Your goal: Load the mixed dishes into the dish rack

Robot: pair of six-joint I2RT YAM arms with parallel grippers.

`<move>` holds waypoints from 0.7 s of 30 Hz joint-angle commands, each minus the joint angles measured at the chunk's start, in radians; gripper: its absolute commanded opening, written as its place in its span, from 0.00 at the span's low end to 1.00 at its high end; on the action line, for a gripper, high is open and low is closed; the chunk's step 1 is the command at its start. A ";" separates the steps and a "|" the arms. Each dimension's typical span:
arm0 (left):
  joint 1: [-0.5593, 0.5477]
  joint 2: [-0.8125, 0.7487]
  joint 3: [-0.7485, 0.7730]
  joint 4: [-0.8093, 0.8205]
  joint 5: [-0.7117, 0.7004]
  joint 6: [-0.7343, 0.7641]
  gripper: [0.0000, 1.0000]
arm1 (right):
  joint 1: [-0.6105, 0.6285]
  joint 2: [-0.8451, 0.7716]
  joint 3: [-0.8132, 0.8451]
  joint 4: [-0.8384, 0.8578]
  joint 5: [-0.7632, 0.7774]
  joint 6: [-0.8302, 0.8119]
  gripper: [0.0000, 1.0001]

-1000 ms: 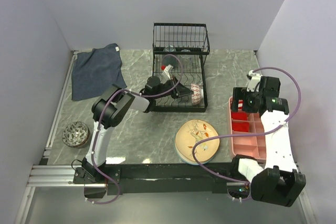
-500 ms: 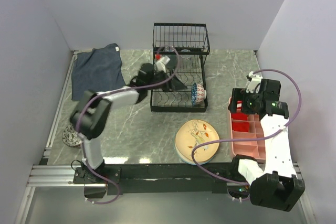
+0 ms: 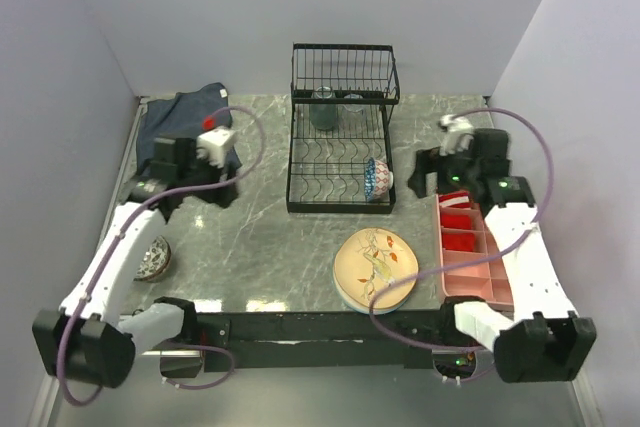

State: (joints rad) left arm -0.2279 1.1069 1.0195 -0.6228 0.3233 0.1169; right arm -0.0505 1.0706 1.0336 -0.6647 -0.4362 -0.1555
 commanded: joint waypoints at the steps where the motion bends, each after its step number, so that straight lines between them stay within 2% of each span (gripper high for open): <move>1: 0.182 -0.099 -0.001 -0.400 -0.185 0.227 0.71 | 0.234 -0.063 -0.022 0.219 0.195 -0.018 1.00; 2: 0.224 -0.110 -0.005 -0.434 -0.178 0.253 0.71 | 0.304 -0.076 -0.038 0.247 0.227 -0.018 1.00; 5: 0.280 -0.105 -0.035 -0.532 -0.187 0.270 0.69 | 0.354 -0.037 -0.047 0.304 0.156 -0.019 1.00; 7: 0.286 -0.098 -0.074 -0.534 -0.220 0.268 0.69 | 0.357 0.008 -0.020 0.313 0.067 -0.007 1.00; 11: 0.332 -0.087 -0.088 -0.534 -0.302 0.253 0.68 | 0.359 0.123 0.031 0.315 0.062 0.037 1.00; 17: 0.436 -0.033 -0.055 -0.545 -0.320 0.267 0.66 | 0.359 0.140 0.042 0.359 0.022 -0.036 1.00; 21: 0.446 -0.007 -0.091 -0.535 -0.320 0.280 0.66 | 0.357 0.169 0.072 0.361 0.017 -0.044 1.00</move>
State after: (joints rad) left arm 0.2077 1.0859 0.9253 -1.1496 0.0177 0.3618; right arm 0.3054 1.2346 1.0355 -0.3729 -0.3943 -0.1738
